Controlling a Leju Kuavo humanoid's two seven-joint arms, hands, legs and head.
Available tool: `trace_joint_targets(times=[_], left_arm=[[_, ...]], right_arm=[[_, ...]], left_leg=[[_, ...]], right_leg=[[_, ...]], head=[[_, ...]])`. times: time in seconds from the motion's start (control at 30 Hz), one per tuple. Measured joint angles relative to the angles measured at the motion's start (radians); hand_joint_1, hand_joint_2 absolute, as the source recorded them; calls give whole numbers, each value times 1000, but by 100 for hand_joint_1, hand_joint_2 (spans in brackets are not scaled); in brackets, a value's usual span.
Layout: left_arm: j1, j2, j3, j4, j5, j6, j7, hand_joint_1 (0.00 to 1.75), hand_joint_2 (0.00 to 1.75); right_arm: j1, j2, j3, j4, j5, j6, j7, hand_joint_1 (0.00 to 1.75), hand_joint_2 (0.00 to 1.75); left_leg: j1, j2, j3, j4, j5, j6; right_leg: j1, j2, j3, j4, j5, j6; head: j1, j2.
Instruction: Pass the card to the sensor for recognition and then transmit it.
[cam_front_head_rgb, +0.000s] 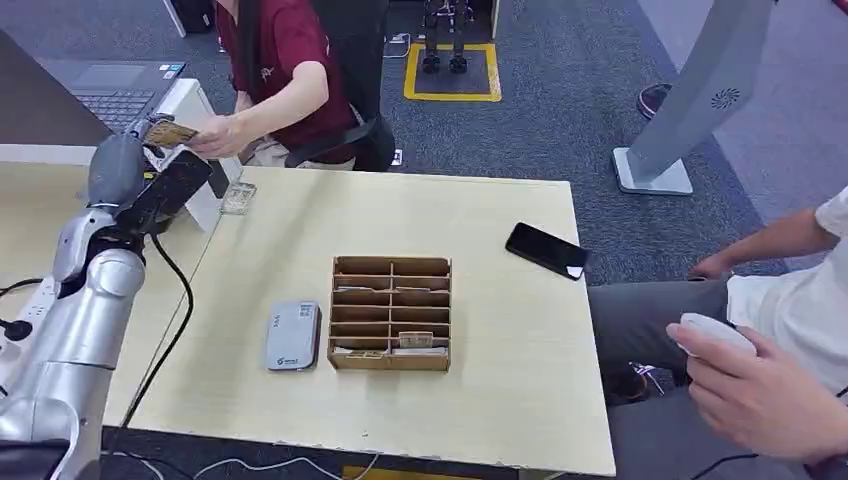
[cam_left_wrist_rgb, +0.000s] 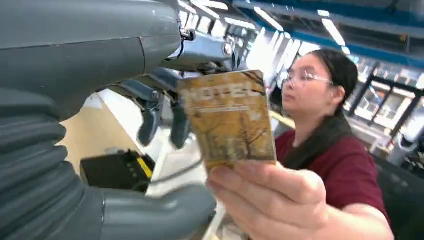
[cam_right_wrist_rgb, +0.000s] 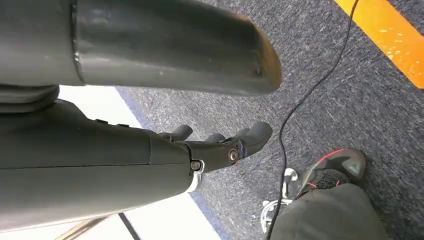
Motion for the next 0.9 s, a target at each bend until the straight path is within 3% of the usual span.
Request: trace_joint_targets(times=[0.23,0.37,0.53,0.63,0.77,0.9], left_arm=[[77,46,-1,-75,103,-84,-21,0,175],[131,89,5,-126,112,-98,-35,0,175],[154,108,6,-157,112,-105,-38,0,175],[192,131,6,-198,142,-144,-101,0,175],[336,199,5,-343,167,-255,-215,0,175],[445,219,-18,-489,136,-271,-243,0,175]], right_arm=[[15,0,-2,1,-18,-2,-2,0,0],[20,-2,-2,3,-18,-2,1,0,0],[19,-6,-3,3,-19,-2,5,0,0],[18,-6,-7,3,-32,-10,-6,0,0],[21,-7,-15,5,-33,3,3,0,0],[23,-10,-21,8,-38,2,6,0,0]], left_leg=[[0,1,0,0,0,0],[0,0,-1,0,0,0],[0,0,-1,0,0,0],[0,1,-1,0,0,0],[0,5,-1,0,-2,1],[0,3,-2,0,-2,1]], right_leg=[[0,1,0,0,0,0],[0,0,-1,0,-1,0],[0,0,0,0,0,0],[0,1,0,0,0,0],[0,4,-2,0,0,0],[0,2,-3,0,-1,1]], head=[[0,0],[0,0],[0,0],[0,0],[0,0],[0,0]])
